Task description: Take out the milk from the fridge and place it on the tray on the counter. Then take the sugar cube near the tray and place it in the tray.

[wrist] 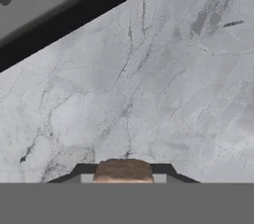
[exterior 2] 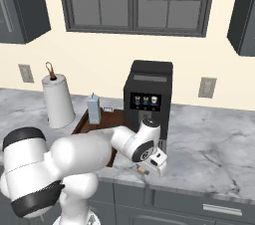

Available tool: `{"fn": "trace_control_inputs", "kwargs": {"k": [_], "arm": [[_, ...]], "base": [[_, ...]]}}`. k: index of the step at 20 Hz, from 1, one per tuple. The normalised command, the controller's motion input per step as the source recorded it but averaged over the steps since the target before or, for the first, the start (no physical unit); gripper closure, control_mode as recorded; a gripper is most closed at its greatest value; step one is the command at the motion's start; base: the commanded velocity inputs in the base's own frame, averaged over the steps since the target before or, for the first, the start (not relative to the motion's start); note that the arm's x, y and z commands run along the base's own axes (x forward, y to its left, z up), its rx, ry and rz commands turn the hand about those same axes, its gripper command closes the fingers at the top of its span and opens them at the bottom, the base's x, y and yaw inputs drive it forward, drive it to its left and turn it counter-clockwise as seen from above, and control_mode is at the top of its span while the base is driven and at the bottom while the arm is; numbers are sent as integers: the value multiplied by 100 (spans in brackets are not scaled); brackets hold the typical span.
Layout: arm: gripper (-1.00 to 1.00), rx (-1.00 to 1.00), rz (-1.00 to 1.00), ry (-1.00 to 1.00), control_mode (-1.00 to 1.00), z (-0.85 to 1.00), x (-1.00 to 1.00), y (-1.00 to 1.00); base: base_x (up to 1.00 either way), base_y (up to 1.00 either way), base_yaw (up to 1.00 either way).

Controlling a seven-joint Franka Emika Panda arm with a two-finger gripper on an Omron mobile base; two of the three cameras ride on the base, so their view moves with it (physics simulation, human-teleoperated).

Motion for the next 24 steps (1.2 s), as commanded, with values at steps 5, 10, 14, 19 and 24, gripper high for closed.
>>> {"fn": "trace_control_inputs", "kwargs": {"k": [5, 10, 14, 19, 24], "arm": [[100, 2, 0, -2, -100, 38, -51, 0], [100, 0, 0, 1, -100, 67, -44, 6], [100, 0, 0, 2, -100, 53, -38, 16], [100, 0, 4, -12, -100, 22, -34, 45], [100, 0, 16, -19, -100, 26, -18, 52]], "base": [[0, 0, 0], [0, 0, 0], [0, 0, 0], [0, 0, 0], [0, 0, 0]]}}
